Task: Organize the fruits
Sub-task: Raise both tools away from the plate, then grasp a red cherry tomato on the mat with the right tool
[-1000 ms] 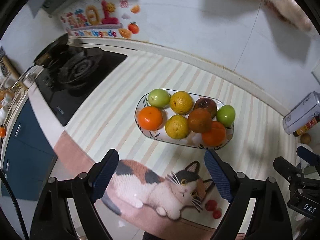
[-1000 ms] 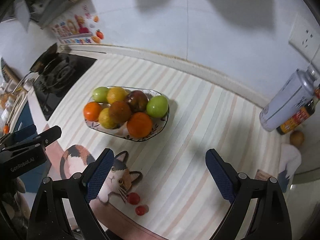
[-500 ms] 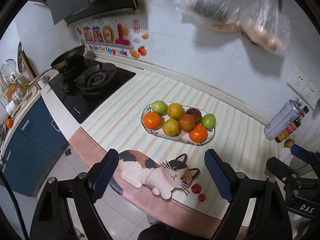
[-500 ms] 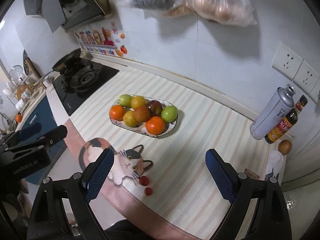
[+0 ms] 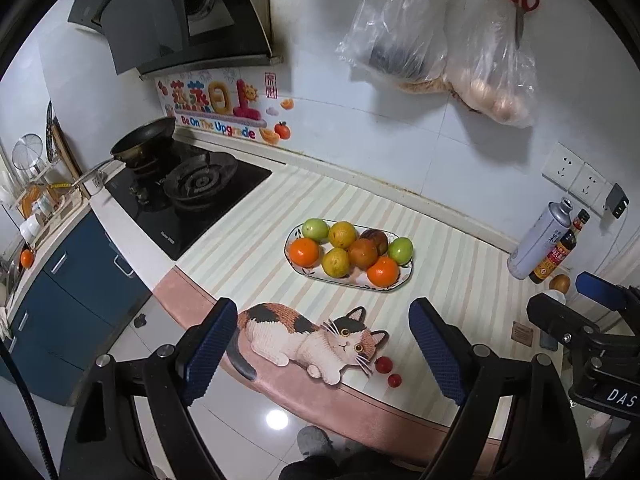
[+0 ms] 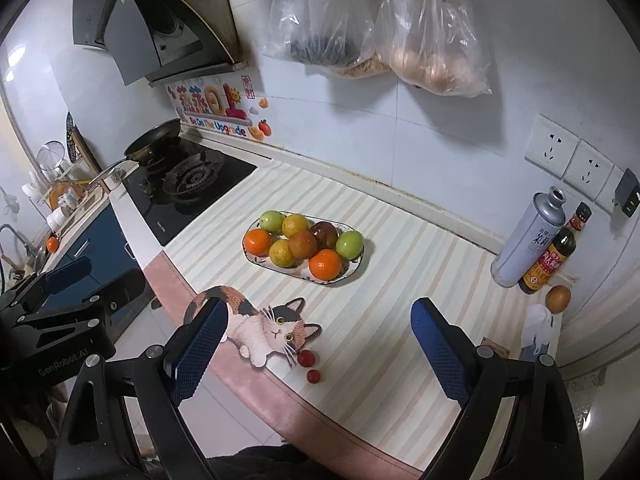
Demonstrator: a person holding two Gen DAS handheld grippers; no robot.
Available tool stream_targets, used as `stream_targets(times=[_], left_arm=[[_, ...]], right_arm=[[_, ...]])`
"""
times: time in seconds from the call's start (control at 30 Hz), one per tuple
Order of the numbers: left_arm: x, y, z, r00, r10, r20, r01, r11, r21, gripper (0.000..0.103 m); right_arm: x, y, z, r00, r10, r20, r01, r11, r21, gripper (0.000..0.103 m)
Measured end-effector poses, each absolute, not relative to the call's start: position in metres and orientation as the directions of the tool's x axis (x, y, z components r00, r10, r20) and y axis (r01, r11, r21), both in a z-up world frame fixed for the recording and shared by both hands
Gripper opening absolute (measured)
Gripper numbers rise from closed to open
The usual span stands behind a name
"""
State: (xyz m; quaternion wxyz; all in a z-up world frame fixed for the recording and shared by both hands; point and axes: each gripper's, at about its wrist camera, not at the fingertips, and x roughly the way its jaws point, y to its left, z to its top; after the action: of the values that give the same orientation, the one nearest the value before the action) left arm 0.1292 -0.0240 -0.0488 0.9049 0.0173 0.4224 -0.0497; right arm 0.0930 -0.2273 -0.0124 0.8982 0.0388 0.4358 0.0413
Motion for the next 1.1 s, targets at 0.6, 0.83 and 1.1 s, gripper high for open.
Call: stream_targets(times=[0.6, 0.83, 1.1], left_arm=[[0.135, -0.025, -0.06, 0.617, -0.065, -0.784, 0.083, 0.996, -0.017, 0.088], [0.173, -0.021, -0.128, 0.492, 0.027, -0.87, 0.04, 0.998, 0.053, 0.103], [0.196, -0.022, -0.218, 0.322, 0.117, -0.94, 0.046, 0.989, 0.139, 0.103]], right_arm=[[0.105, -0.239, -0.033, 0.579, 0.149, -0.801, -0.007, 0.984, 0.178, 0.095], [0.147, -0.24, -0.151, 0.379, 0.227, -0.897, 0.013, 0.968, 0.25, 0.093], [0.163, -0.218, -0.293, 0.169, 0.283, -0.944, 0.019, 0.957, 0.29, 0.062]])
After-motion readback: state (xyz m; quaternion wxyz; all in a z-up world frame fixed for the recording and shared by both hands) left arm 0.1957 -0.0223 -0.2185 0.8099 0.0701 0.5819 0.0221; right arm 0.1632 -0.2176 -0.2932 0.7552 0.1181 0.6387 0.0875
